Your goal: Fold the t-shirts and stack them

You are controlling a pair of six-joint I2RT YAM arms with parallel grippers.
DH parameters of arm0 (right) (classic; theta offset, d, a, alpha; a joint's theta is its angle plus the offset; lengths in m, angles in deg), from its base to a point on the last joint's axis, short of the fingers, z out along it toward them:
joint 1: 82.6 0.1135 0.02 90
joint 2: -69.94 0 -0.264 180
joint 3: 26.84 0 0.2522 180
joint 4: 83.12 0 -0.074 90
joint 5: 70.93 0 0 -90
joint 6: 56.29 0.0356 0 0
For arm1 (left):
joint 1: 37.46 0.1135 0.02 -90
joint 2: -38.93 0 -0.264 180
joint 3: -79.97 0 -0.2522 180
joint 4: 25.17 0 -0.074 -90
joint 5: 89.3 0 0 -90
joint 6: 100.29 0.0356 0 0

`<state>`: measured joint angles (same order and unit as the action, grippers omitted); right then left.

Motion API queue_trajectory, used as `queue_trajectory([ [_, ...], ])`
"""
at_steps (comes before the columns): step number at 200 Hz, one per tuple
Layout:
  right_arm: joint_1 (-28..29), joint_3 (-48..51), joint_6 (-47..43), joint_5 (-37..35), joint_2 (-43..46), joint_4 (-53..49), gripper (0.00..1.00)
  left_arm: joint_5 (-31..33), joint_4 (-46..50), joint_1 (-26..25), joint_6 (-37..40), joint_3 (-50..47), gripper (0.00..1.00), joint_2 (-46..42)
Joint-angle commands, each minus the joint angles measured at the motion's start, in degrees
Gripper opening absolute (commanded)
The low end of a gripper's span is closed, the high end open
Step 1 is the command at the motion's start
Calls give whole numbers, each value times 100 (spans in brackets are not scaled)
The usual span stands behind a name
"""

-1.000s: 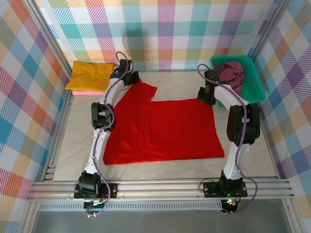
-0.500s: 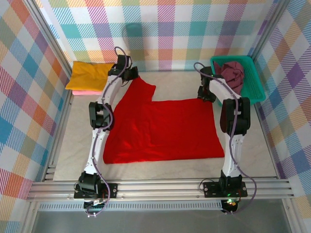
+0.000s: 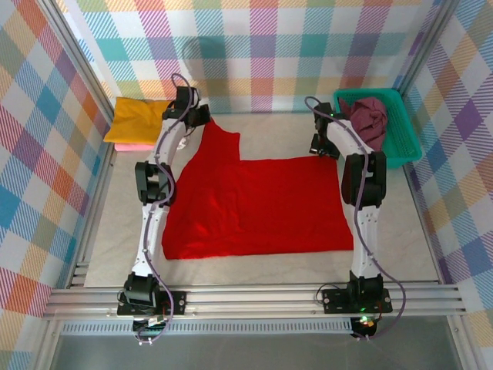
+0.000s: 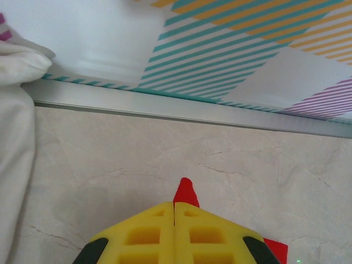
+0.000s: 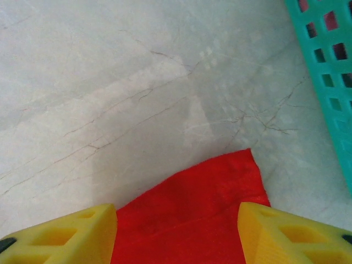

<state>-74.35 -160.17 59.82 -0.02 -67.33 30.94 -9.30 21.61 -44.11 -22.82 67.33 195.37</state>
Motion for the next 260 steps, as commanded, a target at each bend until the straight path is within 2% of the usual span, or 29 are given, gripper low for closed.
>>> queue_trajectory([
  [1, -17, -189, 183, 21, -125, -322, 61, -16, 36, 137, 63, -27, 0, -71],
  [72, 64, -489, 252, -4, -127, -340, 62, -178, -139, 531, -21, -76, 0, -61],
  [167, 137, -2281, 335, -2, -1291, -952, 66, -500, -146, 635, -56, -76, 0, 45],
  [190, 142, -2447, 424, -42, -1489, -1011, 66, -573, -138, 635, -56, -76, 0, 28],
  [212, 141, -2440, 624, -167, -1548, -1153, 62, -581, -145, 639, -56, -77, 0, 26],
  [227, 142, -2307, 671, -125, -1514, -1083, 53, -643, -189, 639, -116, -78, 0, 31],
  [242, 146, -2090, 701, -7, -1409, -899, 40, -720, -237, 636, -185, -76, 0, 42],
  [260, 155, -1950, 715, -20, -1233, -796, 37, -794, -274, 639, -204, -76, 0, 42],
])
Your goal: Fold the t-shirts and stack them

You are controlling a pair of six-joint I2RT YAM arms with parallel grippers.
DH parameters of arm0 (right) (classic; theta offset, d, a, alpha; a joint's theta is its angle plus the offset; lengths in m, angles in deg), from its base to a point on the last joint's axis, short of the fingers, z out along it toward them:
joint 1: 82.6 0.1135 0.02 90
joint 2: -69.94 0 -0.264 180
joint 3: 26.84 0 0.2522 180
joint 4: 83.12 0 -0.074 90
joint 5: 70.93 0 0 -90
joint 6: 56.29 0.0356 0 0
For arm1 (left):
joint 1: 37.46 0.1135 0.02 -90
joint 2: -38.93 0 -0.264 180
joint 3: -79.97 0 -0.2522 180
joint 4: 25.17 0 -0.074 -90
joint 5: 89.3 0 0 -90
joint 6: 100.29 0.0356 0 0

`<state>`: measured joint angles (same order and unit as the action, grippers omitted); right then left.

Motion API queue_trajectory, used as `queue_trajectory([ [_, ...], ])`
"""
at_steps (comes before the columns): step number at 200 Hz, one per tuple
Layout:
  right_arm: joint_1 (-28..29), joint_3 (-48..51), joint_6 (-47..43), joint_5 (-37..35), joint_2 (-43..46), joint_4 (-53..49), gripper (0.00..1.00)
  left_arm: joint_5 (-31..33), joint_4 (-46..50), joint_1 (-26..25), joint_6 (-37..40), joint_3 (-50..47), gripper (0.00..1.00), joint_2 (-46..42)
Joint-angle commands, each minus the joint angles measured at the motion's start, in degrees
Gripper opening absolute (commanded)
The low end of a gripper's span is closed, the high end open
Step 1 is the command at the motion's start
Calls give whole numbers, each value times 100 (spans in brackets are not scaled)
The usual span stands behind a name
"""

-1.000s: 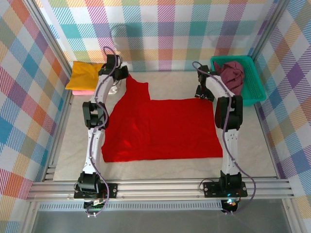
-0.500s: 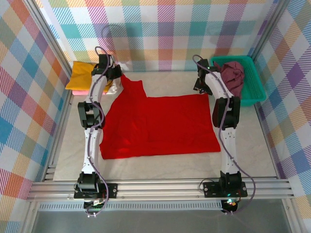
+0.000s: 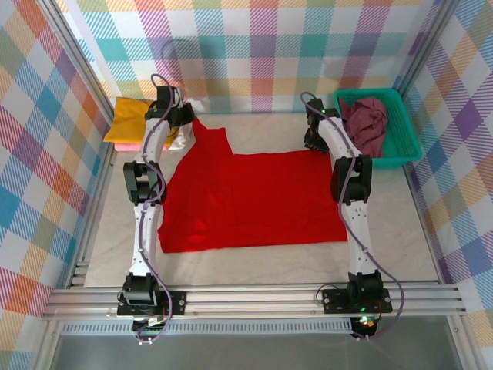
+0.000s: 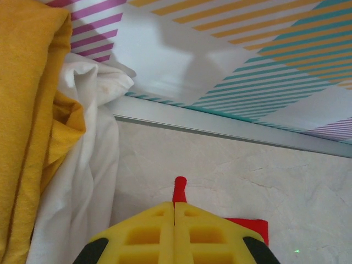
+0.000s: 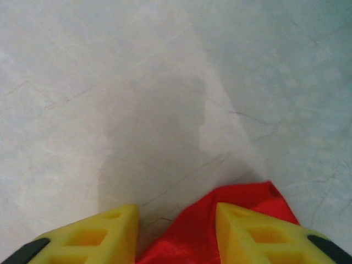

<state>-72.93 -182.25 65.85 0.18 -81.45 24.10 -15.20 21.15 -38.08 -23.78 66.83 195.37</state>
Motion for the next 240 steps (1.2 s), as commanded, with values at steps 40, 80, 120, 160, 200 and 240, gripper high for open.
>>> queue_trajectory([
  [40, 0, 495, -62, -131, 735, 184, 14, -589, -458, 27, 127, -24, 0, -21],
  [80, -16, 700, -129, -127, 1024, 277, 4, -902, -505, -27, 362, -27, 0, -171],
  [120, -145, 1715, -46, 155, 1732, 857, 0, -1015, -442, -46, 929, -439, 0, -833],
  [160, -141, 2954, -42, 551, 2589, 1619, 0, -918, -1593, -97, 1187, -2840, 0, -2400],
  [200, -100, 3986, -50, 868, 3240, 2046, 0, -653, -2805, -308, 1557, -5343, 0, -3911],
  [240, -81, 4582, -116, 986, 3747, 2199, 0, 111, -3360, -507, 1811, -7097, 0, -5167],
])
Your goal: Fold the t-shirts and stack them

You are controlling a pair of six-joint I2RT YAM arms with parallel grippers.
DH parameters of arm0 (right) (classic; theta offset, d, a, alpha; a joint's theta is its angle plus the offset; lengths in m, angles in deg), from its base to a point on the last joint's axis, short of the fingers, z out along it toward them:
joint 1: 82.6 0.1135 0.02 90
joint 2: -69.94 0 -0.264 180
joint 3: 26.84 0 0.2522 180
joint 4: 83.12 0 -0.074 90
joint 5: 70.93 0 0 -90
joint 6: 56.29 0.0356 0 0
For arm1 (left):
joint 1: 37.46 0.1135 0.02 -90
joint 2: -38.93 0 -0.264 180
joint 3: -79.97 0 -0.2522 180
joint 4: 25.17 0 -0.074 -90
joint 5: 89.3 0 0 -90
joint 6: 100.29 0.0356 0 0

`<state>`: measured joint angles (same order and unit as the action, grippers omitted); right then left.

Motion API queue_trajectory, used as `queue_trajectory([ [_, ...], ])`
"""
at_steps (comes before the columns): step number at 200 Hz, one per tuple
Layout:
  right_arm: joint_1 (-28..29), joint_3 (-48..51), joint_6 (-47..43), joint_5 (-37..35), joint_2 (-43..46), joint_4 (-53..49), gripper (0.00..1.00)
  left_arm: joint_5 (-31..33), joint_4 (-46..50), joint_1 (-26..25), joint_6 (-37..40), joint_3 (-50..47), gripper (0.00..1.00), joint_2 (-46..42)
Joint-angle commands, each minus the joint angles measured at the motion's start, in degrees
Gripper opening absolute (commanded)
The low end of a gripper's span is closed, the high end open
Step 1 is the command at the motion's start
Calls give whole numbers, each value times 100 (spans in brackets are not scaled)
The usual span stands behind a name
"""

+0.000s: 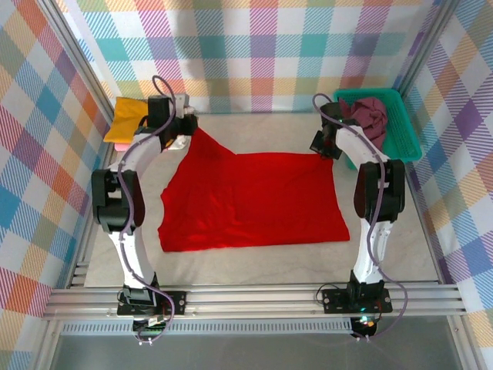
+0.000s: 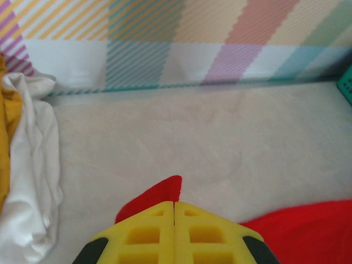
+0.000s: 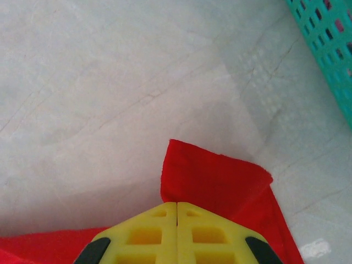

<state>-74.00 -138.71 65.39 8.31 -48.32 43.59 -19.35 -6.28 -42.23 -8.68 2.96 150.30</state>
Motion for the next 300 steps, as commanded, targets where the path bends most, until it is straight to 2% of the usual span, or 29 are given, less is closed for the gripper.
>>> queue_trajectory([
  [1, 27, 238, -72, 177, 439, 247, 0, 549, -626, -88, 303, -743, 0, -687],
  [25, 80, 692, -61, 312, 767, 389, 0, 773, -705, -140, 266, -1453, 0, -1265],
  [74, 151, 1611, -122, 11, 1533, 512, 0, 1422, -1140, -287, 127, -3084, 0, -2479],
  [124, 150, 1693, -258, -180, 1825, 399, 0, 2005, -792, -289, 176, -3459, 0, -3416],
  [158, 142, 1984, -322, -364, 1984, 450, 0, 2523, -349, -291, -79, -3921, 0, -3998],
  [177, 141, 2101, -351, -363, 1938, 474, 0, 2432, -159, -298, -300, -4154, 0, -4139],
  [224, 133, 2079, -406, -470, 2034, 370, 0, 2864, 296, -307, -372, -4420, 0, -4585],
  [300, 142, 2612, -335, -307, 2267, 498, 0, 2467, 1031, -321, -1049, -4598, 0, -5119],
])
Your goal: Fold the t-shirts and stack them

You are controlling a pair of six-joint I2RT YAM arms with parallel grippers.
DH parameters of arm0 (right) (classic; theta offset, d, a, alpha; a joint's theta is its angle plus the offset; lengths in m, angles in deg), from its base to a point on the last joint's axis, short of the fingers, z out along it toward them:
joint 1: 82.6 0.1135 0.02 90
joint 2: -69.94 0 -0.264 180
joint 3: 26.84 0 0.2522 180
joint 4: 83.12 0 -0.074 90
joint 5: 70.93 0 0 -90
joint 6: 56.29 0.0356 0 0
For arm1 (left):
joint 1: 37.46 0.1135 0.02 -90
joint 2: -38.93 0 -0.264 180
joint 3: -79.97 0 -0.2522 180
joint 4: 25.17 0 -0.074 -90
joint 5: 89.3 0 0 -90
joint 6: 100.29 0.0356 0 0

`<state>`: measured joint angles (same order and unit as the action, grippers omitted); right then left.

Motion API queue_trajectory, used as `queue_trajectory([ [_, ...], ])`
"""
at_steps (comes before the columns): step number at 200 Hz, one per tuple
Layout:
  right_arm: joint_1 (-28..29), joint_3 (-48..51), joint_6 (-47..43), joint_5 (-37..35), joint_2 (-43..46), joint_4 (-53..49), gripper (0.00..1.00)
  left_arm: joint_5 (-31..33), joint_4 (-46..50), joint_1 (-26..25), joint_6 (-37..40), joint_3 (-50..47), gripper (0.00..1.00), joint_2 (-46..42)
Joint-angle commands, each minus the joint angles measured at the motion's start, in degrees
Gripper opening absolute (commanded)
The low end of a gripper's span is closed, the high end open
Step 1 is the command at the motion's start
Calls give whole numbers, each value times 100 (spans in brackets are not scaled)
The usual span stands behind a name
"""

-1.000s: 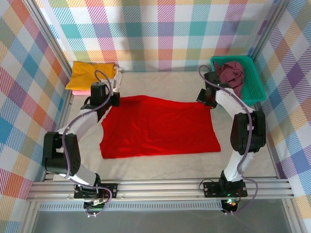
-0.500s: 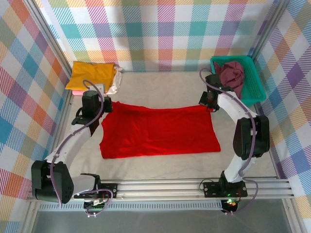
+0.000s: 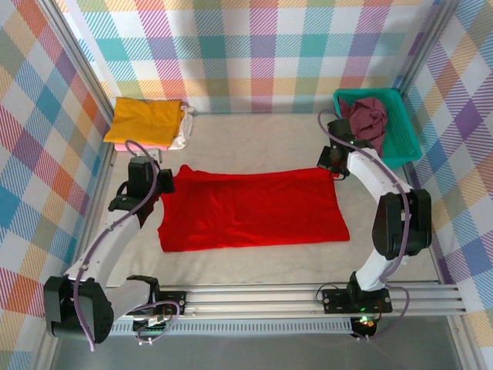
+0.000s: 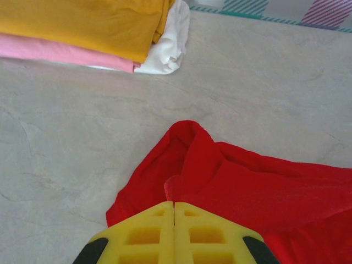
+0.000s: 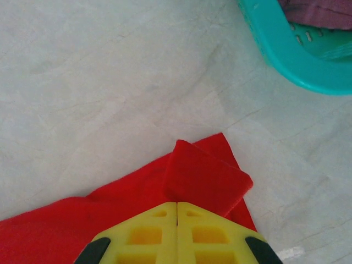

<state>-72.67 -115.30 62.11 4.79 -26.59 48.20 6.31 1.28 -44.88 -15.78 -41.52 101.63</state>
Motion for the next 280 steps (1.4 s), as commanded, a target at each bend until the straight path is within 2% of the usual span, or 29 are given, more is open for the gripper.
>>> queue_trajectory([
  [1, 9, 280, -4, 47, 97, 37, 0, -101, 272, -53, -347, -159, 0, -263],
  [78, 8, 662, -120, -30, 323, 5, 0, -391, 773, -61, -769, -576, 0, -481],
  [110, 17, 736, -146, 5, 524, -117, 0, -262, 888, -63, -813, -718, 0, -873],
  [142, 50, 879, -134, 60, 665, -215, 0, -338, 1004, -59, -837, -755, 0, -871],
  [166, 108, 1092, -51, 224, 673, -249, 4, -438, 1096, -64, -916, -851, 0, -833],
  [190, 183, 1475, 23, 315, 746, -252, 14, -606, 1288, -67, -1078, -985, 30, -1051],
  [222, 202, 1773, 74, 211, 1087, -482, 24, -711, 1569, -68, -1185, -1160, 35, -1480],
  [241, 201, 1669, -30, 62, 1246, -568, 25, -810, 1356, -74, -1146, -1147, 37, -1463],
  [259, 215, 1504, -119, 135, 1229, -466, 26, -991, 1066, -69, -1030, -885, 42, -953],
  [280, 339, 1373, -151, 321, 1174, -183, 27, -1185, 992, -93, -803, -278, 45, 155],
])
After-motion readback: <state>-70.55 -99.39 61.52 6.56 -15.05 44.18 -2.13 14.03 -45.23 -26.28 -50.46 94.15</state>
